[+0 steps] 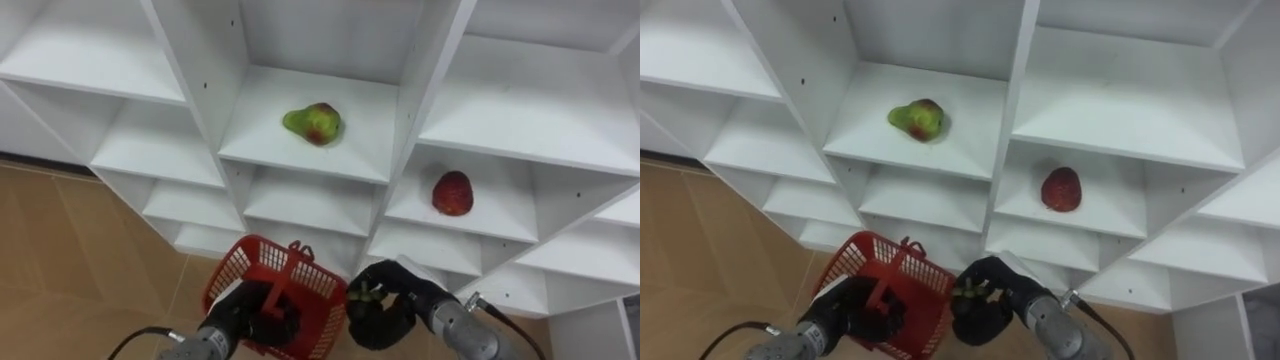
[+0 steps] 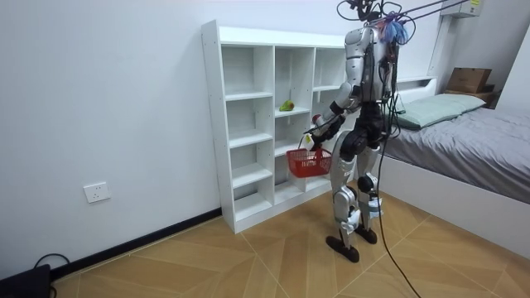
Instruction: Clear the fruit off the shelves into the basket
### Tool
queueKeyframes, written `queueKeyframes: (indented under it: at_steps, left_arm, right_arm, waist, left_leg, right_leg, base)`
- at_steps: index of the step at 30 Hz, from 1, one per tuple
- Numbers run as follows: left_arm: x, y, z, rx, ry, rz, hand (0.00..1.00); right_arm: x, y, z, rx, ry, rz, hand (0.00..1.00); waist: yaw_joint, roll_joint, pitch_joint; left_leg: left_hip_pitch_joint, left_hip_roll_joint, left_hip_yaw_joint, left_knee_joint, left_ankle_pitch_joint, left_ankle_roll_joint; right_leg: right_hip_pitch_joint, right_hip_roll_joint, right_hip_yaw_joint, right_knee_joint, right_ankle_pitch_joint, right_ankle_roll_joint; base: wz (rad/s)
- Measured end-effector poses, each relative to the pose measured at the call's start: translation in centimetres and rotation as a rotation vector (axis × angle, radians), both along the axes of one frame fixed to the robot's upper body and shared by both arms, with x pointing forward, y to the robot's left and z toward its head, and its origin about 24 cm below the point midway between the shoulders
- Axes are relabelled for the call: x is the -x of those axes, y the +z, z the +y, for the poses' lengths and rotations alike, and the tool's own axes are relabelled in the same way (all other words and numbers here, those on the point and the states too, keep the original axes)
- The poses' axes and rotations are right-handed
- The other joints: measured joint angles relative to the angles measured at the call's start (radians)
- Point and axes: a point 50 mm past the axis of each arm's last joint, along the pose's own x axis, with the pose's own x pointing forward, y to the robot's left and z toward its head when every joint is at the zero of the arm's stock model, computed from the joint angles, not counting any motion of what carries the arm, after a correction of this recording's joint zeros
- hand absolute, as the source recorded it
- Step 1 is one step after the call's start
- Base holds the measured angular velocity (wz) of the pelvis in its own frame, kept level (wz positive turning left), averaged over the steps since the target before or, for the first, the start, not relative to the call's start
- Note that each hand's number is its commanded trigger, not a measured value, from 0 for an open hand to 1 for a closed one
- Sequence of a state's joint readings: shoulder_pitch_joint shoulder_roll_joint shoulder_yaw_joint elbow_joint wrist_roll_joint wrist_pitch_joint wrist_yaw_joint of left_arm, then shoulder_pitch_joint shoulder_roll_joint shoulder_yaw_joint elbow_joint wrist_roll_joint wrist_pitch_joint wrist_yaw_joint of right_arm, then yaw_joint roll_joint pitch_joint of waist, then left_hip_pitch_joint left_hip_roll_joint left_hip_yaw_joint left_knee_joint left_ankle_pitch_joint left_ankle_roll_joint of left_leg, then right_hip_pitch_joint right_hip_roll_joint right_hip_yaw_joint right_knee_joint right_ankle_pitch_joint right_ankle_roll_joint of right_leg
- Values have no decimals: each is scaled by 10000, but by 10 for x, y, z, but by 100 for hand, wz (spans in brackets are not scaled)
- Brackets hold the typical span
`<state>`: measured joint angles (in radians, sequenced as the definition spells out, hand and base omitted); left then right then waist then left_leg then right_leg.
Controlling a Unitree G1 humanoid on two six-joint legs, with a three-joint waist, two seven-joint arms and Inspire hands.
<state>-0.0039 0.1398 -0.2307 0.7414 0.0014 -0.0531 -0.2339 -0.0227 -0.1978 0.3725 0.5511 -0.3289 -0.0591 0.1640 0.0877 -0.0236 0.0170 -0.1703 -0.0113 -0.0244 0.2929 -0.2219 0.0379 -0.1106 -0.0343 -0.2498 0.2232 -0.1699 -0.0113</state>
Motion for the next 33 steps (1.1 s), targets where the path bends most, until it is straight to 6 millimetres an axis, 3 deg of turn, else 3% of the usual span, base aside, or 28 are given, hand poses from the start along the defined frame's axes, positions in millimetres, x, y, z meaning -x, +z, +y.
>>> queueKeyframes:
  at_steps: [13, 21, 33]
  left_arm:
    - [-2, 4, -7, 482, -632, -164, 100]
    - [-2, 4, -8, 496, -682, -157, 100]
    - [-9, 7, -26, 528, -1575, -337, 100]
  right_arm:
    - [6, -10, 0, 119, -117, 315, 100]
    - [3, -8, 3, 121, 44, 231, 100]
    - [-6, -12, 15, 283, 363, 362, 100]
  waist:
    - [22, 3, -34]
    - [-14, 18, -45]
    - [4, 88, -64]
  left_leg:
    - [-16, -3, 15, -13, 34, -7]
    - [55, -4, -28, -21, 75, -20]
    - [58, -8, -47, -83, 78, -22]
  right_leg:
    - [-35, -3, 12, -1, 0, 0]
    - [52, 5, 13, -4, 10, -16]
    - [46, 15, 26, -26, 12, -19]
  base:
    - [0]
    - [0]
    - [0]
